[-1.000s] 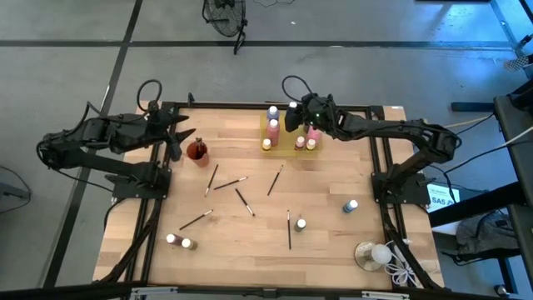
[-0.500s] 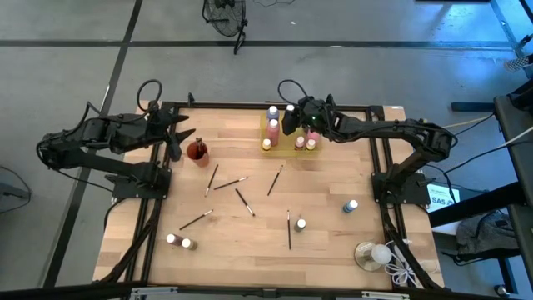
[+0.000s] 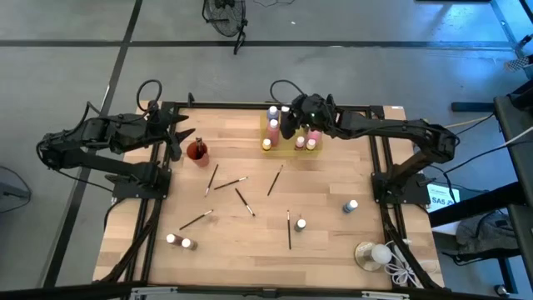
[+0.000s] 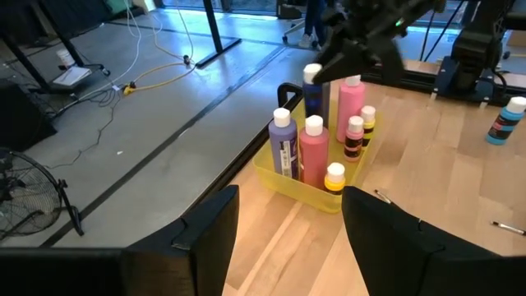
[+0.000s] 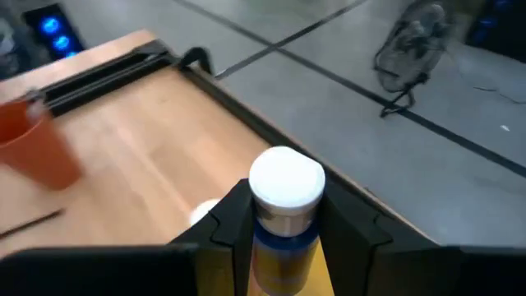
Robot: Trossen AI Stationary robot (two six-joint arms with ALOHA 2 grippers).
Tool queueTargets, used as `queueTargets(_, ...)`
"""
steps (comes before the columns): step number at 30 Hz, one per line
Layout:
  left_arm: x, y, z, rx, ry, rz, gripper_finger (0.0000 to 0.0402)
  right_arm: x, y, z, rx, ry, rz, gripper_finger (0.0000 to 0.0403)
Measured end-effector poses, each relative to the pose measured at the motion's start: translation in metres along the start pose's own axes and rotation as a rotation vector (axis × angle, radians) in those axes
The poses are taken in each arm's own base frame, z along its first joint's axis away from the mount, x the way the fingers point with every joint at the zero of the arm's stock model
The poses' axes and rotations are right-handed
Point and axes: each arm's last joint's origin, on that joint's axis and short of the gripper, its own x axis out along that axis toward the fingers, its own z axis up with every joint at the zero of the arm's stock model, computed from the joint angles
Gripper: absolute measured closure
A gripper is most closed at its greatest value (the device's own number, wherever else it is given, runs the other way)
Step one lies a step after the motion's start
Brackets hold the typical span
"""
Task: Pick & Place Paint Supplies
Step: Put the small dark blue paint bottle into the yellow bin
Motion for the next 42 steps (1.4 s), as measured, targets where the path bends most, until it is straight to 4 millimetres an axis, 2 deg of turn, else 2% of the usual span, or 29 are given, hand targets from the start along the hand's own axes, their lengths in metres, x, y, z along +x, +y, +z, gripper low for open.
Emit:
queueTargets(2,0.0,0.0,0.0,-0.005,0.0,0.0,0.019,-0.009,0.009,0.003,-0.028,0.015,0.003,0.0295)
queueTargets(7,0.0,0.0,0.0,-0.016,0.002,-0.005,0.019,-0.042,0.023,0.01,-0.115,0.014,-0.119,0.0295)
queueTargets(10,0.0,0.0,0.0,-0.016,0.002,-0.006,0.019,-0.059,0.029,0.011,-0.112,0.008,-0.092,0.0295)
queueTargets(13,0.0,0.0,0.0,-0.017,0.002,-0.006,0.019,-0.065,0.034,0.006,-0.093,0.036,-0.07,0.0295)
queueTargets(17,0.0,0.0,0.0,-0.016,0.002,-0.006,0.019,-0.061,0.039,-0.006,-0.065,0.038,-0.009,0.0295)
queueTargets(22,0.0,0.0,0.0,-0.017,0.001,-0.005,0.019,-0.057,0.041,-0.015,-0.046,-0.015,-0.051,0.0295)
queueTargets(28,0.0,0.0,0.0,-0.021,0.002,-0.007,0.019,-0.053,0.048,-0.028,-0.056,0.004,-0.033,0.0295)
queueTargets(34,0.0,-0.001,0.0,-0.037,0.006,-0.031,0.019,-0.038,0.059,-0.038,-0.048,-0.003,0.008,0.0295)
queueTargets(42,0.0,-0.001,0.0,-0.062,0.01,-0.049,0.019,-0.02,0.063,-0.051,-0.047,0.037,-0.018,0.0295)
